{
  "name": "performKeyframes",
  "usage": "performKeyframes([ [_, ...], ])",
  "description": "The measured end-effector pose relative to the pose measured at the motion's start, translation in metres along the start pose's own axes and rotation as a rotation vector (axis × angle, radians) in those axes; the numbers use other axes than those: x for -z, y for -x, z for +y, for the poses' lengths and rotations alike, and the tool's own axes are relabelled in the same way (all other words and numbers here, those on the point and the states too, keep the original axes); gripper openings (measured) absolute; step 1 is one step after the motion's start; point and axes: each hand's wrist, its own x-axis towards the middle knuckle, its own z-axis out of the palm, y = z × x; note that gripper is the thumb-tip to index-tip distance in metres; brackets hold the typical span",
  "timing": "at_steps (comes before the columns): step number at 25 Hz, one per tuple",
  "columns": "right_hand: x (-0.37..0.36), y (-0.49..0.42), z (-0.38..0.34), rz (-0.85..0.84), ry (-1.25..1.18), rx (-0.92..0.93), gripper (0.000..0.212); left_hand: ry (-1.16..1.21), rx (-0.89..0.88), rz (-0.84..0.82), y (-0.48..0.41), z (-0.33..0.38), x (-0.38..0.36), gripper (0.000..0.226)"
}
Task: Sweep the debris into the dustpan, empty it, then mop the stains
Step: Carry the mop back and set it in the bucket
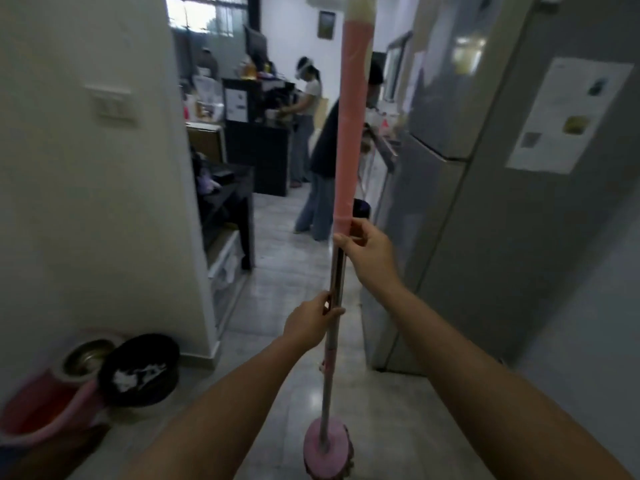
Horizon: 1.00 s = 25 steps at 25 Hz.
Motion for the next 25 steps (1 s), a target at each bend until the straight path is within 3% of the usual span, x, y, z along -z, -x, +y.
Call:
performKeyframes([
  [5, -0.109, -0.031, -0.054, -0.152, -0.085, 0.079, 0.028, -0.042, 0.081, 0.215, 0.025, -0.065, 0.101, 0.032],
  [10, -0.236, -0.073, -0.119, -0.251, -0.207, 0.192, 0.031, -0.105, 0.108, 0.491, 0.046, -0.132, 0.222, 0.035],
  [15, -0.367, -0.116, -0.198, -0.312, -0.324, 0.308, 0.018, -0.255, 0.184, 0.699, 0.054, -0.199, 0.360, 0.040],
  [25, -0.565, -0.182, -0.277, -0.397, -0.522, 0.319, 0.028, -0.430, 0.253, 0.830, 0.036, -0.330, 0.546, 0.046],
])
